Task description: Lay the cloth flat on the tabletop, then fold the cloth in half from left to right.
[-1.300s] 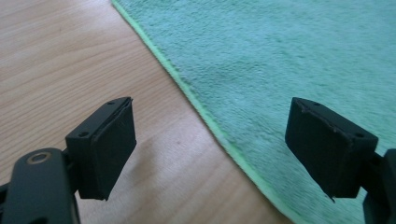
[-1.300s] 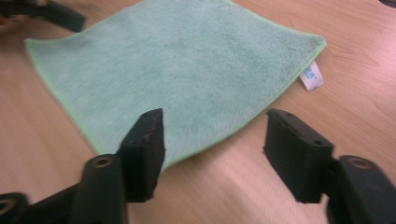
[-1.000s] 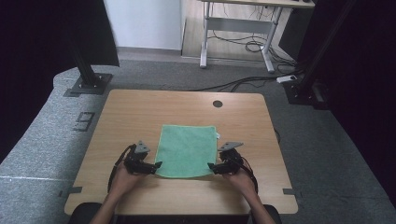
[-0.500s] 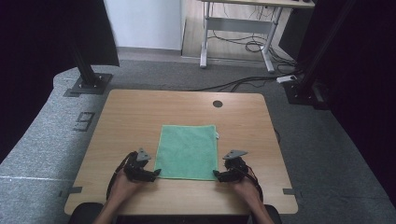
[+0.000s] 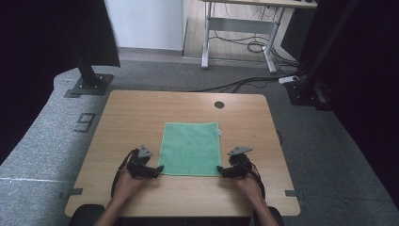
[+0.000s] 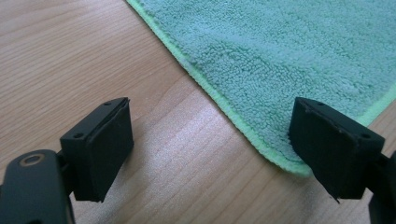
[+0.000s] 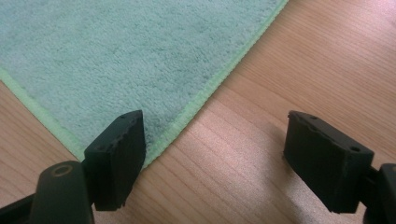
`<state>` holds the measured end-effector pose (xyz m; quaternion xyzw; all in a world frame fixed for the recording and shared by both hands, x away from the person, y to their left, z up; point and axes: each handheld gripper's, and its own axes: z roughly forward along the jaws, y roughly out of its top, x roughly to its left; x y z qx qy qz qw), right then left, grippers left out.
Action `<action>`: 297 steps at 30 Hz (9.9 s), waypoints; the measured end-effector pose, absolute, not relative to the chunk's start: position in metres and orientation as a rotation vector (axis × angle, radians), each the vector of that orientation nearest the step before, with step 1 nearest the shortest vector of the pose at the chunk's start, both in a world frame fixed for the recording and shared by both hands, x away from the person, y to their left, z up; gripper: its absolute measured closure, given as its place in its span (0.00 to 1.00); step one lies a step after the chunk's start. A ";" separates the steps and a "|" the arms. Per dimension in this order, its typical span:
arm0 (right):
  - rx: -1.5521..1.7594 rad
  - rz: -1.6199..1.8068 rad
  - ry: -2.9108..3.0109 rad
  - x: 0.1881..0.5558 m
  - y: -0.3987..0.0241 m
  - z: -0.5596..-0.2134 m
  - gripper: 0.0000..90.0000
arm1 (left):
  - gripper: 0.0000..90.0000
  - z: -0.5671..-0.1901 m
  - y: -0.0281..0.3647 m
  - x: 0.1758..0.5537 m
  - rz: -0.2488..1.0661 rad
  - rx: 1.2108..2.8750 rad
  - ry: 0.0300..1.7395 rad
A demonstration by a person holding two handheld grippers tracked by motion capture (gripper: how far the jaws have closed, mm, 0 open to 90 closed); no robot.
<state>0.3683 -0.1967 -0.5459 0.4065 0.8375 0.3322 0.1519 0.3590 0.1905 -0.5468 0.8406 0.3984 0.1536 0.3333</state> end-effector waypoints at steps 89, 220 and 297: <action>1.236 1.030 2.274 0.360 -0.215 -0.530 0.02 | 0.01 -0.525 0.203 0.408 0.456 2.149 1.092; 0.818 1.191 2.675 0.339 -0.094 -0.529 0.21 | 0.00 -0.549 0.192 0.471 0.492 2.092 1.327; 0.576 1.196 2.676 0.315 -0.067 -0.492 0.97 | 0.96 -0.492 0.167 0.467 0.417 2.050 1.140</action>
